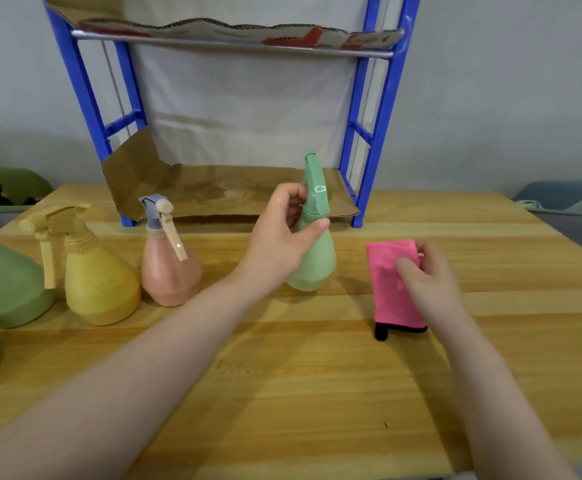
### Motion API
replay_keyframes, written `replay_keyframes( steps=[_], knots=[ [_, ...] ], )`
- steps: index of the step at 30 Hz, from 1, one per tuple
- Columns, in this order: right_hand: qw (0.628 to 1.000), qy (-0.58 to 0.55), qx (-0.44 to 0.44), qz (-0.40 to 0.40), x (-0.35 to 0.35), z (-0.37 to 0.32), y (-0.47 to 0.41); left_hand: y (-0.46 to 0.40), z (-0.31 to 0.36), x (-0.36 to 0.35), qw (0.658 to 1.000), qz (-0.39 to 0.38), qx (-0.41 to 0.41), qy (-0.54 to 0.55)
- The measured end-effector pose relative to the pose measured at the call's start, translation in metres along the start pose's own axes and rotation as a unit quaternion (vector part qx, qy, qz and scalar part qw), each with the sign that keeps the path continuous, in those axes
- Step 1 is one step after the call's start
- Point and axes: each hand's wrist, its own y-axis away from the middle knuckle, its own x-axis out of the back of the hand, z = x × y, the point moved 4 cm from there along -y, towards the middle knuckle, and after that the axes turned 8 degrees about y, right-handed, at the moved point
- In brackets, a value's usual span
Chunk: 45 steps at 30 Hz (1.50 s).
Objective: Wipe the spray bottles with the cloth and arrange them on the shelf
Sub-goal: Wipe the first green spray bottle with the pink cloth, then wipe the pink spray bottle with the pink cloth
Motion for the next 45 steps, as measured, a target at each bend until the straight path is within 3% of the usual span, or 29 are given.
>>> replay_keyframes(
  steps=[3,8,15,24,31,35,45],
  knots=[
    [0.995,-0.067,0.049,0.058,0.008,0.009,0.006,-0.016,-0.006,-0.019,1.0,0.006,0.008,-0.009],
    [0.985,-0.108,0.097,0.088,0.011,0.014,0.001,-0.035,-0.023,-0.055,0.999,0.021,0.011,-0.022],
    [0.985,-0.148,0.058,0.07,0.012,0.028,-0.011,-0.053,-0.053,-0.081,0.997,0.043,0.048,-0.036],
    [0.975,-0.203,0.035,0.09,0.009,0.031,-0.013,-0.058,-0.063,-0.084,0.998,0.017,0.046,-0.048],
    [0.986,-0.14,0.022,0.094,0.007,0.035,-0.013,-0.047,-0.069,-0.074,0.993,-0.021,0.08,-0.09],
    [0.981,-0.158,0.032,0.108,0.009,0.025,-0.008,-0.027,-0.062,-0.051,0.988,-0.04,0.073,-0.13],
    [0.984,-0.155,0.091,0.014,-0.02,-0.014,0.015,0.07,0.003,0.044,0.977,-0.061,0.048,-0.196]
  ],
)
